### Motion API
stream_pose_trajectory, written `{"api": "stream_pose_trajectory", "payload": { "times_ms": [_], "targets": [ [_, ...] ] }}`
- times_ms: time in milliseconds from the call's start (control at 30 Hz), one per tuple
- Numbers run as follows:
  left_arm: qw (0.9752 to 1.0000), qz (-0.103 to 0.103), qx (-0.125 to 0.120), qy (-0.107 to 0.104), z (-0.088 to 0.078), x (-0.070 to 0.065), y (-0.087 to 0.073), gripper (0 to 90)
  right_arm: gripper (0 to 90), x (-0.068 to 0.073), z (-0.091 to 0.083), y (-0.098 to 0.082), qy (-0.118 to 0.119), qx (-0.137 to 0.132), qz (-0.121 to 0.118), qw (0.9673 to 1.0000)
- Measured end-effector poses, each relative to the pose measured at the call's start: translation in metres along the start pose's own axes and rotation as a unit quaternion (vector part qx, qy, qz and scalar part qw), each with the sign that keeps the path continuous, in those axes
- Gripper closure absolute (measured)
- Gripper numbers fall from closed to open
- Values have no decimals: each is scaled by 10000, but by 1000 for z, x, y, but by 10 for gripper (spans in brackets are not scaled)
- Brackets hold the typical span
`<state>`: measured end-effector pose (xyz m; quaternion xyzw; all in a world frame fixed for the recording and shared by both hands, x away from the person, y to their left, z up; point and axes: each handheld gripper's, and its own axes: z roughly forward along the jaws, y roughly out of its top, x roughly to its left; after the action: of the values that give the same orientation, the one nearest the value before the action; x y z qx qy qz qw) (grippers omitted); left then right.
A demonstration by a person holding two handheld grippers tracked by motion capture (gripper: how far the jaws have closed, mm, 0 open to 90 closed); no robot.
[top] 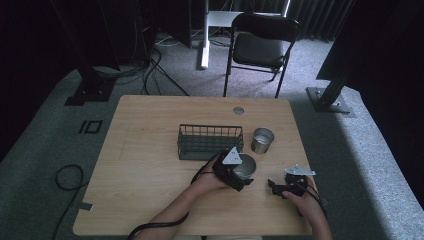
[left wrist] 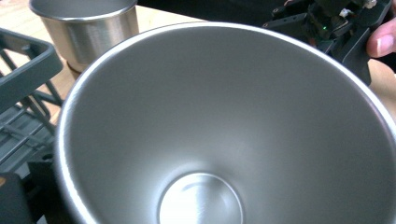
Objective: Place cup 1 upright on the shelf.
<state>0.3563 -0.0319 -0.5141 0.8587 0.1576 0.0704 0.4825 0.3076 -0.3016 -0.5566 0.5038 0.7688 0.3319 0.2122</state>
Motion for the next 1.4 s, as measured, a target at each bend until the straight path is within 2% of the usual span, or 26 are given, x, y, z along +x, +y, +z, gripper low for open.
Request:
{"api": "stream_pose_trajectory", "payload": {
  "times_ms": [133, 233, 267, 400, 567, 833, 1133, 1400],
  "targets": [
    [10000, 6, -37, 28, 0, 0, 2, 16, 112, 0, 0, 0, 0, 0, 0, 10000],
    [9999, 25, -97, 32, -2, 0, 2, 82, 113, 0, 0, 0, 0, 1, 1, 10000],
    [9999, 72, -106, 55, -2, -1, 2, 137, 112, 0, 0, 0, 0, 2, 3, 10000],
    [9997, 127, -115, 146, -4, -4, 1, 141, 112, 0, 0, 0, 0, 1, 2, 10000],
    [9999, 75, -119, 86, -9, -3, 1, 143, 112, 0, 0, 0, -1, 1, 2, 10000],
    [9998, 122, -109, 100, -17, -5, 9, 143, 113, 0, 0, 0, -4, 4, 1, 10000],
    [9996, 139, -232, 128, -32, -8, 26, 143, 113, 0, 0, 0, -5, -5, -9, 10000],
    [9993, 100, -285, 201, -49, -5, 42, 144, 113, 0, 0, 0, -2, 7, -3, 10000]
  ]
}}
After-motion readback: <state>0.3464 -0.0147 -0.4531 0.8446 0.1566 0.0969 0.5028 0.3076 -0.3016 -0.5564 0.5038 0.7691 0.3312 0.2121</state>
